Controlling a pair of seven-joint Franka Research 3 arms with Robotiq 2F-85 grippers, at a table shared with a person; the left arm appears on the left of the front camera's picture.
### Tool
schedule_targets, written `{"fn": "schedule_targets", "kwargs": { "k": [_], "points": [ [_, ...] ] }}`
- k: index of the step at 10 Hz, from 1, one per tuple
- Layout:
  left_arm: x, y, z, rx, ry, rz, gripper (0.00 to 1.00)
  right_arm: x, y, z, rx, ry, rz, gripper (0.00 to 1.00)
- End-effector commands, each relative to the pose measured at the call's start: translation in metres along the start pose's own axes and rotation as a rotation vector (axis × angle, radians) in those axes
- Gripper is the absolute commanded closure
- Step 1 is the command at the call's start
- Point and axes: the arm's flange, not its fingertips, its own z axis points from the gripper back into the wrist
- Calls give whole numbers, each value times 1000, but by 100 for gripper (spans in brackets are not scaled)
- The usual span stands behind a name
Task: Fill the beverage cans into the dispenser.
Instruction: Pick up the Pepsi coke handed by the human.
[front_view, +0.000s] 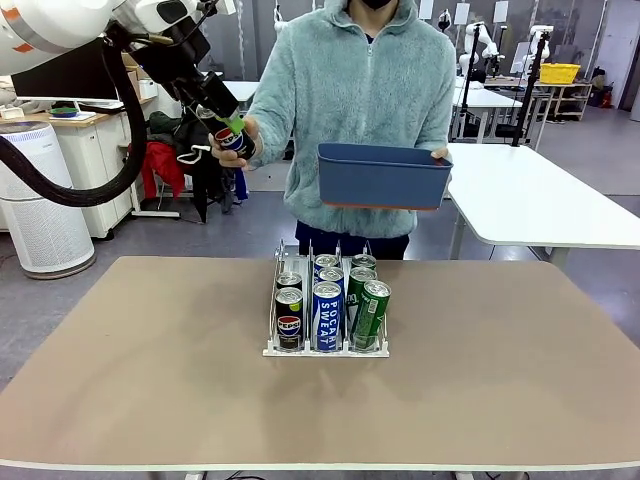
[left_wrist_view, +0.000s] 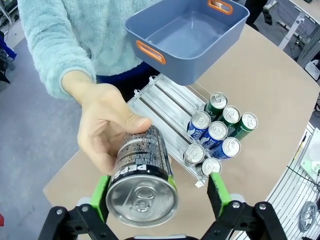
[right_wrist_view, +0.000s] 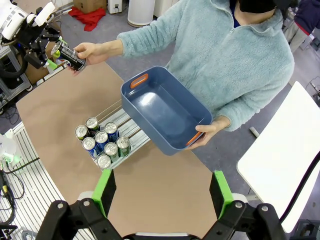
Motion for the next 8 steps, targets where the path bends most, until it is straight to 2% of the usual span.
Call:
{"fn": "schedule_targets", "kwargs": {
  "k": [1,6,8],
  "points": [
    [3,7,-4,-45,-3,-51,0,0,1,0,6,3,12,0],
    [2,9,-4,-49,3,-86,0,0,1,0,6,3,12,0],
    [5,4,-8,-13,7,-47,0,0,1,0,6,3,12,0]
  ]
}}
